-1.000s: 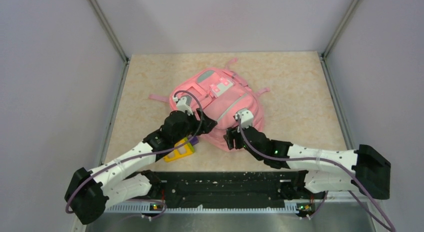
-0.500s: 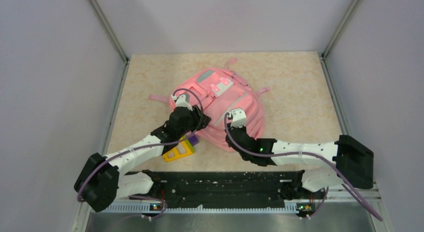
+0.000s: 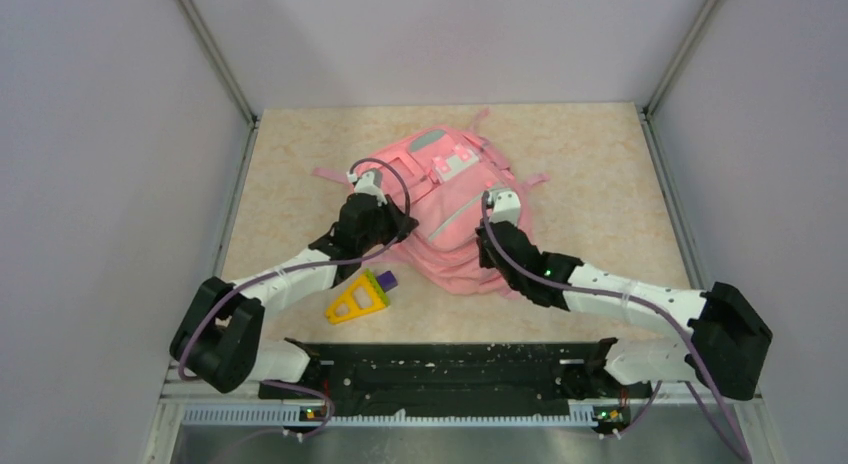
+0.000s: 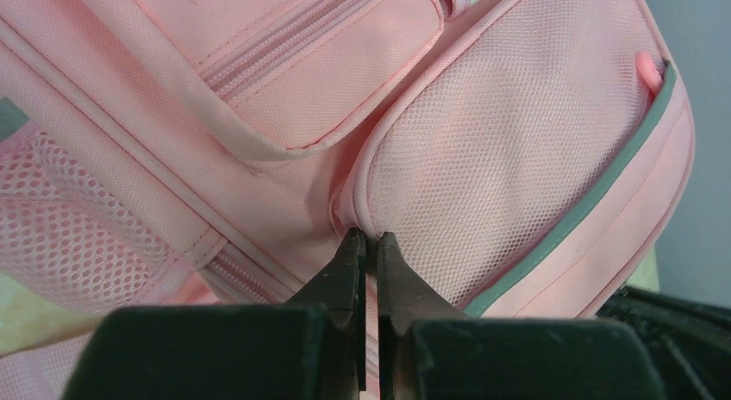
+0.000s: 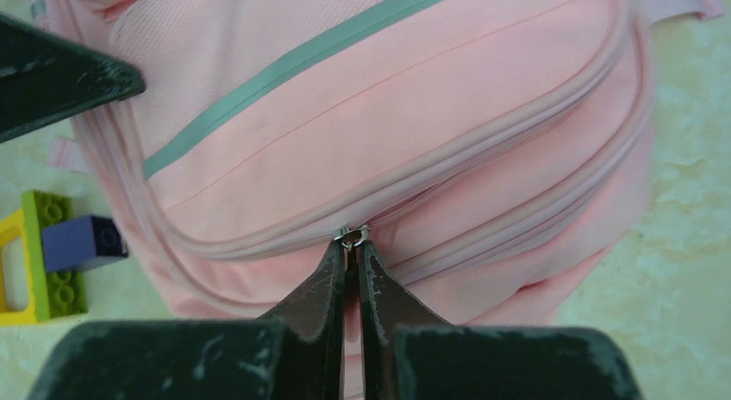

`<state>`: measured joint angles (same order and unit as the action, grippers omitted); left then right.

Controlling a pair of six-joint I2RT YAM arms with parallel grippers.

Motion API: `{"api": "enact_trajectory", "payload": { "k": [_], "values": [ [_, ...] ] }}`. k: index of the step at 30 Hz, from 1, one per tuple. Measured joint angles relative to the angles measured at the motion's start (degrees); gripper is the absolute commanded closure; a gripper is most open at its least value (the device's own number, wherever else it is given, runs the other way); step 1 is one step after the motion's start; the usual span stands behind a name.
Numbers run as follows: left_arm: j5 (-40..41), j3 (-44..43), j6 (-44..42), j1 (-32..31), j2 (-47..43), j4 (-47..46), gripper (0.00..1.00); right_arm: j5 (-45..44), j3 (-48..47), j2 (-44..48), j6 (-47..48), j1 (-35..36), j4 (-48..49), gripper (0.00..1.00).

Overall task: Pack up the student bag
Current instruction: Zip the student bag at the center of the board.

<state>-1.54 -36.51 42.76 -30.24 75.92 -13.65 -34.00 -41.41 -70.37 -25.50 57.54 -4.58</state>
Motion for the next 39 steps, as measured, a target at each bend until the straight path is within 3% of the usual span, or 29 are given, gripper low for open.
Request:
{"api": "enact_trajectory", "payload": {
  "k": [8, 9, 13, 15, 17, 24, 36, 38, 39],
  "values": [
    [-0.2, -6.34, -9.64, 2.38, 5.42, 1.6, 1.0, 14.19, -0.02, 1.6, 6.71, -19.06, 3.98, 1.0],
    [-0.11, -7.74, -11.21, 2.51, 6.12, 2.43, 0.96, 15.89, -0.15, 1.29, 7.45, -21.05, 4.5, 1.0],
    [-0.04, -12.33, -18.45, 2.73, 7.28, 5.66, 0.55, 21.0, -1.46, -0.31, 10.12, -24.39, 5.01, 1.0],
    [1.79, -12.96, -23.08, 2.12, 6.75, 6.47, 0.38, 22.8, -1.49, -0.31, 11.08, -24.83, 5.25, 1.0],
    [5.22, -13.0, -27.61, 0.42, 5.4, 7.54, 0.3, 24.2, -1.46, -0.13, 11.67, -25.11, 5.27, 1.0],
    [6.84, -13.27, -40.39, -12.74, 1.2, 6.08, 0.24, 28.06, -1.33, 2.1, 12.02, -25.4, 4.35, 1.0],
    [6.67, -16.98, -51.89, -20.17, 12.5, -1.03, 0.17, 31.28, -1.14, 4.55, 12.0, -25.46, 1.53, 1.0],
    [7.67, -18.32, -53.53, -20.85, 14.08, -2.29, 0.23, 31.34, -0.85, 4.76, 12.0, -25.46, 1.51, 1.0],
    [8.15, -19.04, -54.34, -21.29, 14.91, -2.93, 0.32, 31.52, -0.63, 4.87, 11.98, -25.46, 1.64, 1.0]
  ]
}}
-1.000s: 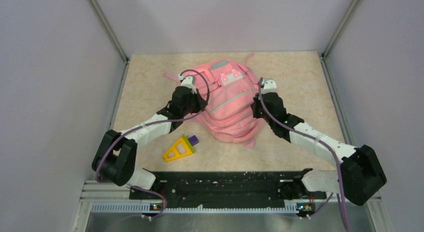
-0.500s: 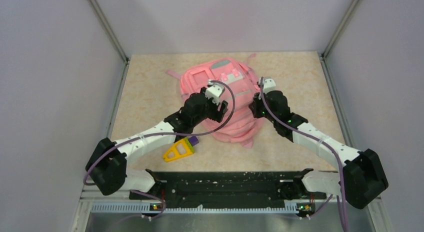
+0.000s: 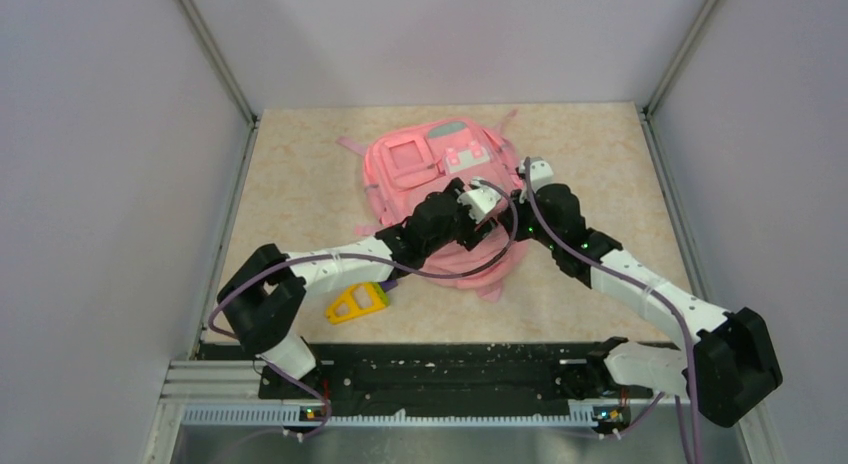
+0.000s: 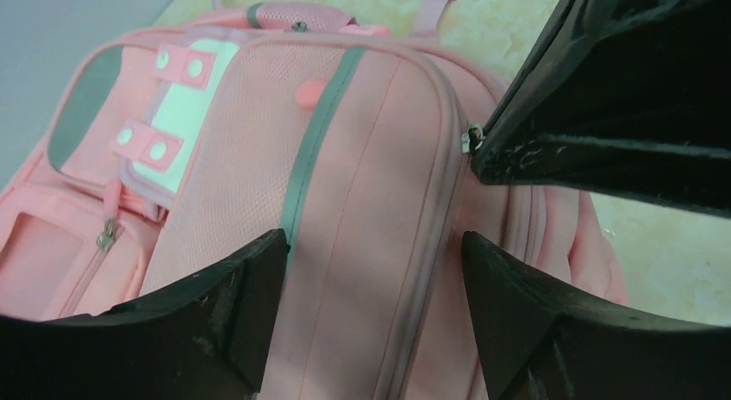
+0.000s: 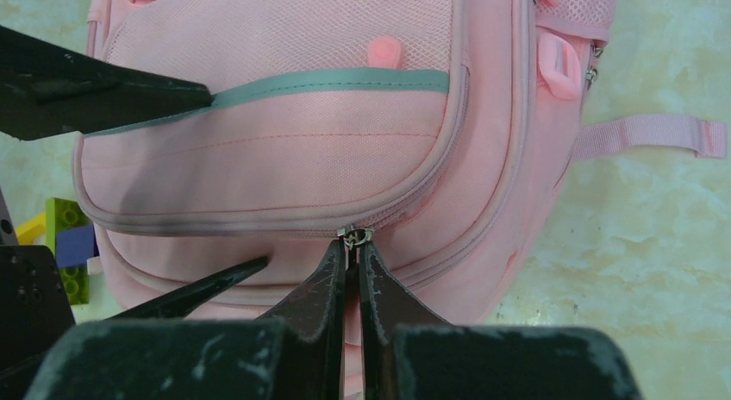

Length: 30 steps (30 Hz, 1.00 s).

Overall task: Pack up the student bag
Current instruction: Zip the student bag at the center of the board.

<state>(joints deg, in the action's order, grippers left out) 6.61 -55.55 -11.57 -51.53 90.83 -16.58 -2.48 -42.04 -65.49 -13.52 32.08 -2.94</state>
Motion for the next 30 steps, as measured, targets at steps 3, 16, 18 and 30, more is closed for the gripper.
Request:
{"api": "enact_trajectory", "payload": {
  "k": [3, 16, 18, 30],
  "values": [
    [1.95, -1.36, -2.38, -1.18, 2.38, -1.88, 0.58, 0.09, 0.09, 0.35, 0.02, 0.0, -0.24, 1.0],
    [3.3, 6.29, -4.79, -3.1, -1.46, -8.68, 1.0, -1.84, 0.35, 0.55, 0.09, -1.49, -0.11, 1.0],
    [3.19, 8.07, -4.52, -3.13, -3.65, -8.09, 1.0, 0.13, 0.17, 0.07, 0.28, -2.82, -0.13, 1.0],
    [2.95, 13.11, -3.45, -2.14, -10.27, -5.62, 1.0, 13.66, -7.19, -11.76, 7.89, -7.23, 1.29, 1.0]
  ]
}}
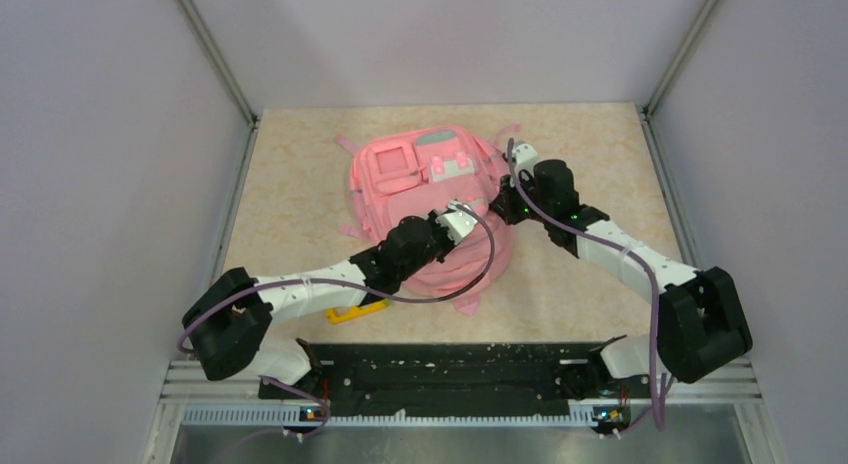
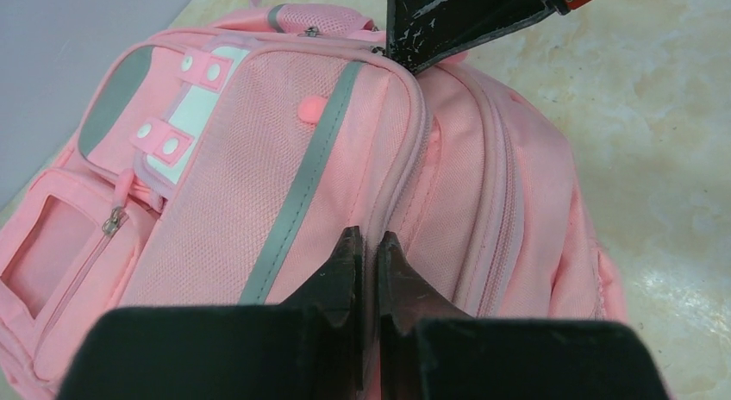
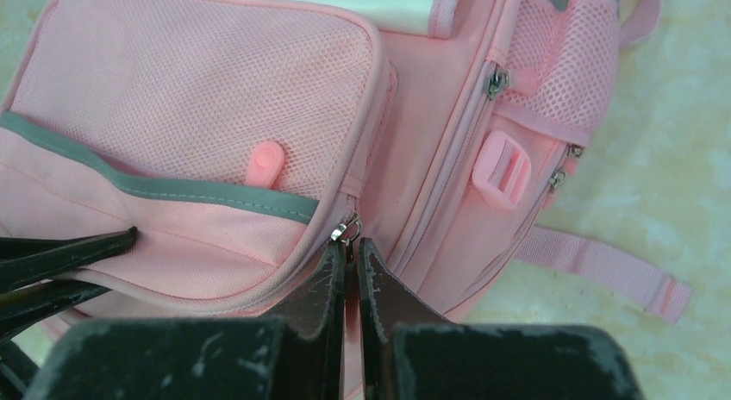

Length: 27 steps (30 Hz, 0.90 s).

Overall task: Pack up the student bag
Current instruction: Zip the student bag at the center of the board, then reset both arms

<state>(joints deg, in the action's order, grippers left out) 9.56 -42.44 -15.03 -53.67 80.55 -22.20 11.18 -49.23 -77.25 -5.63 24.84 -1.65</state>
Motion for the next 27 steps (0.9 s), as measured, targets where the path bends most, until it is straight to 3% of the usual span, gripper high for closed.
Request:
{"api": "enact_trajectory", "payload": {
  "k": [8, 9, 10, 11, 12, 14, 16, 20, 27],
  "values": [
    [0.55, 0.44, 0.2, 0.9, -0.59, 0.37, 1.0, 5.97, -1.62, -4.59, 7.34, -0.68, 5.62, 0.89],
    [0.63, 0.46, 0.37, 1.09, -0.61, 0.37, 0.89, 6.64, -2.78, -5.64, 8.0, -0.81, 5.22, 0.84],
    [0.81, 0.46, 0.83, 1.36, -0.7, 0.44, 0.72, 6.88, -3.56, -6.36, 8.28, -0.92, 5.05, 0.74],
    [0.83, 0.46, 1.46, 1.64, -0.87, 0.68, 0.46, 6.86, -4.22, -6.91, 8.68, -1.09, 5.03, 0.63],
    [0.79, 0.44, 2.29, 1.99, -1.22, 1.22, 0.34, 6.54, -4.59, -7.19, 9.07, -1.44, 5.38, 0.51],
    [0.72, 0.44, 4.39, 2.56, -2.54, 3.65, 0.26, 4.68, -4.61, -7.15, 9.46, -2.29, 6.25, 0.3],
    [0.63, 0.44, 6.78, 3.17, -3.78, 4.98, 0.15, 3.02, -4.46, -6.73, 9.09, -3.5, 7.23, 0.16],
    [-1.4, 0.33, 10.93, 5.46, -5.86, 7.65, 0.06, -0.5, -1.7, -1.6, 8.35, -4.61, 7.8, 0.11],
    [-5.6, -1.68, 20.0, 14.84, -11.41, 14.21, 0.05, -7.76, -0.96, 4.87, 3.69, -6.67, 3.91, 0.1]
  ]
}}
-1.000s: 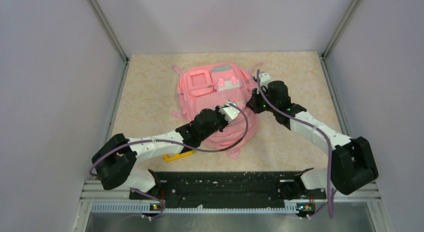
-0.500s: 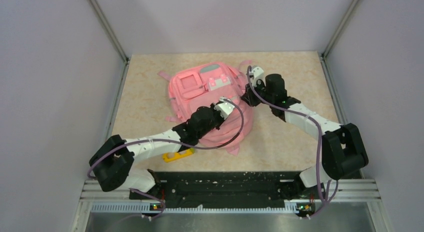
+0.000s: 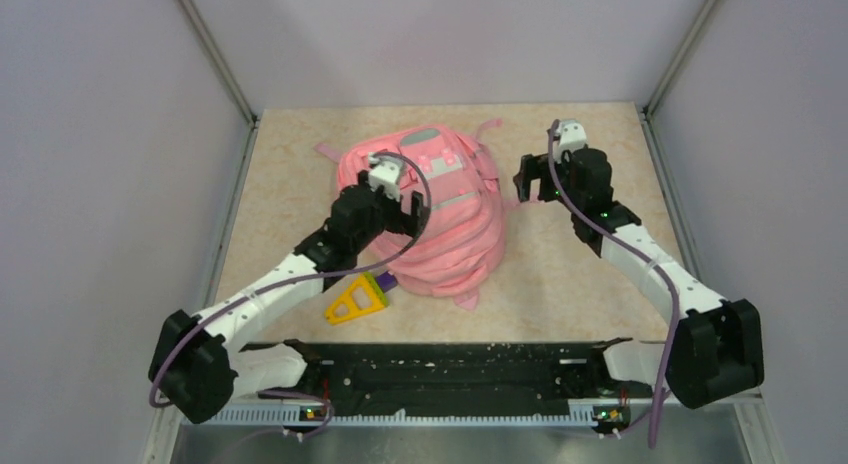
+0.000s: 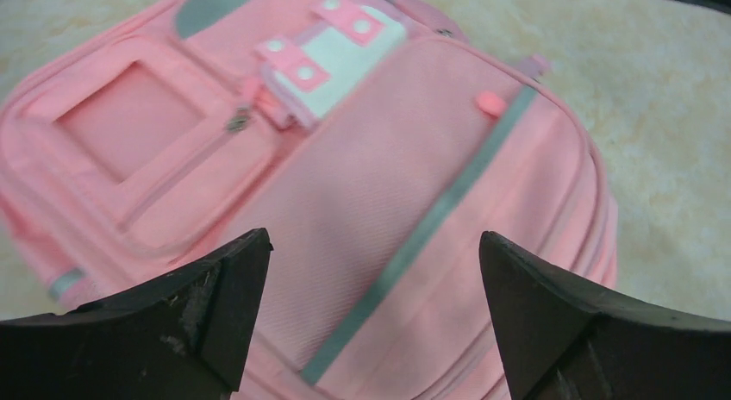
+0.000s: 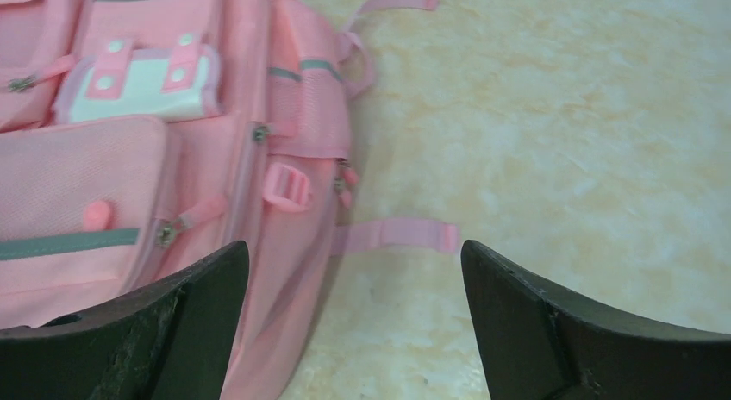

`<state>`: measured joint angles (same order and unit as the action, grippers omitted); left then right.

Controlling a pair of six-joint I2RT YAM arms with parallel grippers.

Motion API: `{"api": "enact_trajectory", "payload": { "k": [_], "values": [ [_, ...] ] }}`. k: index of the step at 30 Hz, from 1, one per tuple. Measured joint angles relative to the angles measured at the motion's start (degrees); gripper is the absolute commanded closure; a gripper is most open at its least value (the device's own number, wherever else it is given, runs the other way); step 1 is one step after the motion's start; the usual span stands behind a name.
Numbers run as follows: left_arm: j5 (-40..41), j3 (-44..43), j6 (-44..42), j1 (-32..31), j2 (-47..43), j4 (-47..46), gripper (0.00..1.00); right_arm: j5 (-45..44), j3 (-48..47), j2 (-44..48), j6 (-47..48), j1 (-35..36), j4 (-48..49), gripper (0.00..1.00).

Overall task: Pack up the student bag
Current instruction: Reset both arms

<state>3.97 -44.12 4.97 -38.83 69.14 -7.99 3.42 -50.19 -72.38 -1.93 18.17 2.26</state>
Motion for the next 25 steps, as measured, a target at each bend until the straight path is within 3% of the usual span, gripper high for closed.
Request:
{"api": "enact_trajectory", "payload": {
  "k": [6, 12, 17, 25],
  "values": [
    [1.64, -1.66, 7.78, 14.62, -10.58, 8.41, 0.01, -11.26, 1.92, 9.07, -4.72, -3.06, -4.92, 0.09],
    [5.25, -0.98, 11.63, 25.38, -19.41, 11.85, 0.01, -20.2, 9.79, 22.58, -4.92, -3.08, -0.87, 0.06],
    [6.14, 0.04, 12.96, 28.17, -21.31, 12.37, 0.01, -24.94, 15.34, 29.18, -3.8, -3.08, 2.08, 0.06],
    [5.99, 0.57, 14.01, 28.65, -20.55, 13.0, 0.01, -26.34, 16.48, 31.65, -3.06, -3.08, 4.42, 0.05]
  ]
}}
